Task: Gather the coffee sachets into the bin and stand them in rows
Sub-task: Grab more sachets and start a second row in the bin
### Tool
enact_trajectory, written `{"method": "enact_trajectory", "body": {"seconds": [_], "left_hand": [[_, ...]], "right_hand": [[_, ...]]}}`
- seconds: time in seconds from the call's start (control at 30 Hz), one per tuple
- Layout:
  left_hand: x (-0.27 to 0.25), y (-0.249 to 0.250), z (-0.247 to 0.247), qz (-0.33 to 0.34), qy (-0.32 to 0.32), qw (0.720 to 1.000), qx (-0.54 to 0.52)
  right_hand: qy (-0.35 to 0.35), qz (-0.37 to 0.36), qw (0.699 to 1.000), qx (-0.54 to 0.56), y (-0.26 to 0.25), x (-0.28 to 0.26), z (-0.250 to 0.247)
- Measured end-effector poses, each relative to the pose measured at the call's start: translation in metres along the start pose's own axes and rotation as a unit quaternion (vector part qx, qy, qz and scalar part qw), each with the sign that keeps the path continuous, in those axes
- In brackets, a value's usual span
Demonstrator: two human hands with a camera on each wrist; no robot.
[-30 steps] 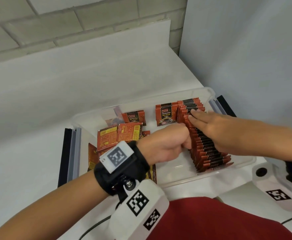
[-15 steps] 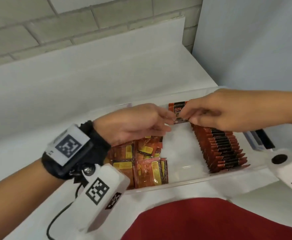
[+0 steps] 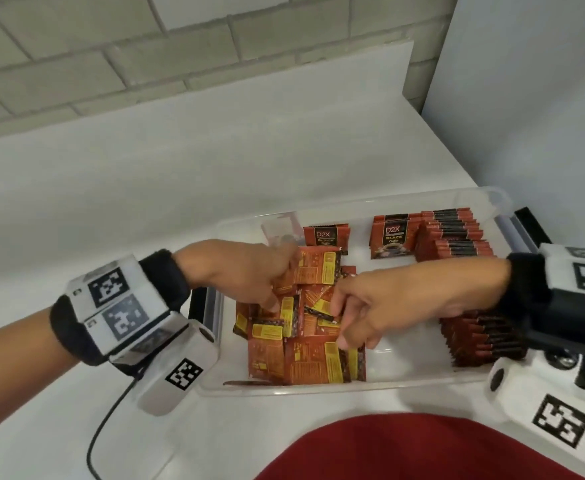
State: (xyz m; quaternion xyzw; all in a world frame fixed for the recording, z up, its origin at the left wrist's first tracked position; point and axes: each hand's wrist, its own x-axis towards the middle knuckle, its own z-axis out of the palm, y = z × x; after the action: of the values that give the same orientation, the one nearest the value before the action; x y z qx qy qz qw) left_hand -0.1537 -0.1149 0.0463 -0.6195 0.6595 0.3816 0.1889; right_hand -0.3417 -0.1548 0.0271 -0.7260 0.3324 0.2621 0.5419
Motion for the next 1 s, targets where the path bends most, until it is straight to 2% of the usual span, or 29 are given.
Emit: {"method": "enact_trajectory", "body": {"seconds": [0.1,0.2,0.27,0.33,0.4,0.47,0.57,0.67,0.77,0.87,1.0], "left_hand": [[0.003,-0.002,0.001,0.011,-0.006,1.000,0.018],[0.004,0.000,0.001,0.003,-0.009,0.998,0.063],[0.004,0.001,0.001,0.001,0.002,0.996,0.089],[0.003,0.001,0.000,0.004,-0.003,0.996,0.087],[0.005,-0.002,0.000,0.010,-0.027,0.998,0.062],[0.006,-0.004,0.000,0.010,-0.036,0.998,0.042],[0.005,-0.005,0.002,0.007,-0.036,0.999,0.000],[0.005,-0.005,0.004,0.015,-0.063,0.998,-0.020],[0.004,-0.004,0.008,0.029,-0.076,0.997,0.013],[0.004,-0.002,0.013,0.039,-0.071,0.995,0.062],[0.006,-0.003,0.015,0.053,-0.053,0.992,0.097]], "right_hand": [[0.019,-0.003,1.000,0.006,-0.003,0.004,0.002],[0.108,-0.038,0.990,-0.082,-0.005,0.008,-0.003],[0.140,-0.054,0.980,-0.127,-0.008,0.010,-0.007],[0.128,-0.055,0.973,-0.185,-0.011,0.012,-0.010],[0.096,-0.025,0.965,-0.243,-0.013,0.012,-0.009],[0.093,-0.009,0.958,-0.273,-0.013,0.011,-0.007],[0.095,-0.050,0.955,-0.277,-0.013,0.008,-0.004],[0.087,-0.099,0.952,-0.278,-0.013,0.008,0.002],[0.103,-0.105,0.949,-0.280,-0.013,0.010,0.005],[0.061,-0.046,0.963,-0.258,-0.016,0.010,0.008],[0.020,-0.031,0.954,-0.298,-0.015,0.011,0.011]]}}
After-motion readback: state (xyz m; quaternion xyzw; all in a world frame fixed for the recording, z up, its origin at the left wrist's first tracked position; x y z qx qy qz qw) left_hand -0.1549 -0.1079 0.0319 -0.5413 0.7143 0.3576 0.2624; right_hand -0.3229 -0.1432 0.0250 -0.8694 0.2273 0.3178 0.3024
